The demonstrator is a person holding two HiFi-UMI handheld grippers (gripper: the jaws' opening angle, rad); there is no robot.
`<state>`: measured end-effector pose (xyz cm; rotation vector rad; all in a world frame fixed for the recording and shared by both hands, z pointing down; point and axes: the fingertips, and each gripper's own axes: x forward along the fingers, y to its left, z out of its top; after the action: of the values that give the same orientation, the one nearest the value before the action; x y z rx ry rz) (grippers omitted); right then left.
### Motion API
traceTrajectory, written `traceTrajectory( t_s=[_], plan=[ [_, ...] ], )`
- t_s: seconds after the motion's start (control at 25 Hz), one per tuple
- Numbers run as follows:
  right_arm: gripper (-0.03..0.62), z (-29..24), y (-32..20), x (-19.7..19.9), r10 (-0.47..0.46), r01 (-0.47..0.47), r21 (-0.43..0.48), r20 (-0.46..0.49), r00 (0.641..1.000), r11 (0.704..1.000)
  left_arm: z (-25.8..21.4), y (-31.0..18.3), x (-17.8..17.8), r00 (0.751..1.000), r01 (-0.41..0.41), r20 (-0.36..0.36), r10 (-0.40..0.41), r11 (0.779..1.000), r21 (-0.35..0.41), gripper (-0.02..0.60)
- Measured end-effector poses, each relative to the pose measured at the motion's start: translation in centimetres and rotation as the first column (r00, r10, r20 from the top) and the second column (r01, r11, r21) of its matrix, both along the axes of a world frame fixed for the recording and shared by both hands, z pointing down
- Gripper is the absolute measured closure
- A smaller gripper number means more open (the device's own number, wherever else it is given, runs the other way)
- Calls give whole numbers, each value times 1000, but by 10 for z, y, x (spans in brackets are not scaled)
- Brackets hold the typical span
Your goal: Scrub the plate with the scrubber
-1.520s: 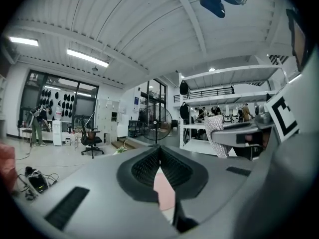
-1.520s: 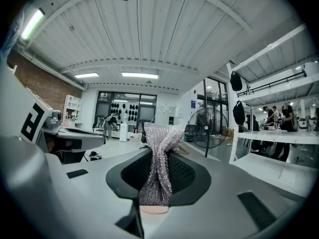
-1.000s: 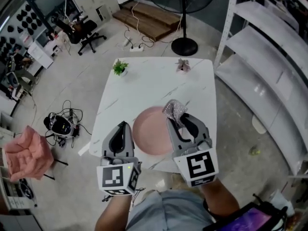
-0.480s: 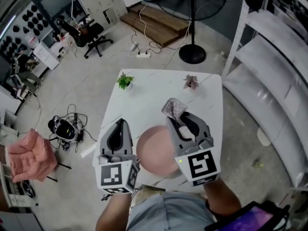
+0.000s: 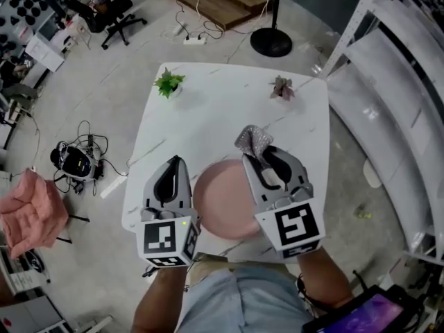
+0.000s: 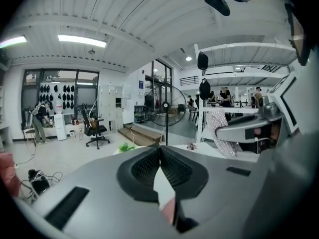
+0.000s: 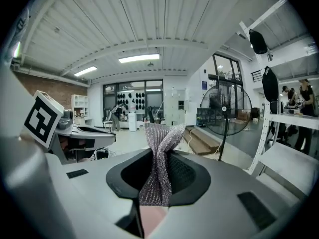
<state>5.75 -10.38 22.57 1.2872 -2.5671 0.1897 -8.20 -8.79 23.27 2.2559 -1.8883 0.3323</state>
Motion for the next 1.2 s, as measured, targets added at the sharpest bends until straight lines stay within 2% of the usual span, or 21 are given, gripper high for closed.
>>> traceTrajectory(
  t_s=[0.12,0.36,0.52,0.68,0.76,0.92,1.08,1.2],
  plan=[
    [488,32,-1,-9,5,-8,-76,-38,999,997,33,-2,-7,1000,-12,-13,11,996,-85,574],
    [488,99,11,-23,-10,-15,-221,-111,994,975,97,4,-20,998,-38,-49,29,978,-203,572],
    [488,150,27,-26,-25,-36,-334,-175,984,942,141,16,-22,996,-67,-71,47,949,-307,572],
    [488,192,40,-29,-57,-50,-423,-237,970,905,176,25,-22,993,-98,-96,67,928,-360,569],
    [488,205,44,-29,-66,-62,-451,-263,963,890,189,30,-22,991,-112,-115,73,917,-383,558],
    [488,223,45,-28,-76,-84,-481,-304,950,873,209,33,-20,982,-156,-162,94,892,-424,471],
    [488,229,43,-29,-82,-97,-489,-331,940,867,228,31,-18,976,-192,-178,122,869,-456,451],
    [488,231,40,-31,-92,-103,-499,-351,932,861,236,30,-12,973,-225,-148,175,854,-470,449]
  ],
)
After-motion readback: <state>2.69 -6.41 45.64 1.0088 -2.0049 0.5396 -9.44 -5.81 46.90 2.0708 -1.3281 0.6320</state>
